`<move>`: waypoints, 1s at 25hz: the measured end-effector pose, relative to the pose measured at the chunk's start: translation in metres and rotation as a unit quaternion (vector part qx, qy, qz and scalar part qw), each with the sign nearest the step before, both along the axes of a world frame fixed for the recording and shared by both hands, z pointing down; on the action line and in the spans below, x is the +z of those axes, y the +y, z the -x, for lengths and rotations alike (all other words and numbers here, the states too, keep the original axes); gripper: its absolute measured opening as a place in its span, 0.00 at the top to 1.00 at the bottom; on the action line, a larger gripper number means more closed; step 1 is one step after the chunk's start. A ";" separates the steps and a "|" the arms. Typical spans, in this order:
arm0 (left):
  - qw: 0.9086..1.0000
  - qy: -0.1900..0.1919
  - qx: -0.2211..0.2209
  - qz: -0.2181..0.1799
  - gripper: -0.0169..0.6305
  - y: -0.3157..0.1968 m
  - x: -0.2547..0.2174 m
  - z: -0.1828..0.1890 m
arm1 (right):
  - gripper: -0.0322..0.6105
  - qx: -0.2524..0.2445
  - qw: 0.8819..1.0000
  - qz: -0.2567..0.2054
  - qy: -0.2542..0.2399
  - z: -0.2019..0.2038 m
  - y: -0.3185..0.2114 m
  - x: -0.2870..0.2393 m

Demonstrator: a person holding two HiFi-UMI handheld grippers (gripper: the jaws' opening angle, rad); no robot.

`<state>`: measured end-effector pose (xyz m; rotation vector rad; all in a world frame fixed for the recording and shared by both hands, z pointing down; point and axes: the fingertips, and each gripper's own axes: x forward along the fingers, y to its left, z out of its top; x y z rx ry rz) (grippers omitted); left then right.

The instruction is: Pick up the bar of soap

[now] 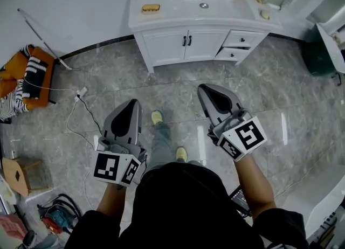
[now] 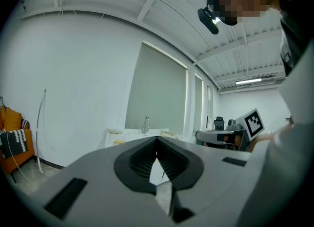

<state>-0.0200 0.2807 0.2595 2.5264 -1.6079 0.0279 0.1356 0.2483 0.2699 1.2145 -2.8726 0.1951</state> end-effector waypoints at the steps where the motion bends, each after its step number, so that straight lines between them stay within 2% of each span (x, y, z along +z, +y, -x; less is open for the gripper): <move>1: 1.000 -0.001 0.001 0.000 0.96 -0.010 0.000 0.004 | 0.94 0.001 1.000 0.000 0.001 0.004 -0.010 0.000; 7: 1.000 0.000 0.001 0.007 0.96 -0.071 0.005 0.018 | 0.94 -0.007 1.000 0.008 0.008 0.020 -0.068 0.007; 17: 0.999 0.006 0.037 0.018 0.96 -0.164 0.007 0.022 | 0.94 -0.002 0.999 0.031 0.017 0.030 -0.153 0.015; 25: 0.998 0.004 0.046 0.032 0.96 -0.251 0.012 0.054 | 0.94 -0.007 0.998 0.057 0.011 0.047 -0.235 0.013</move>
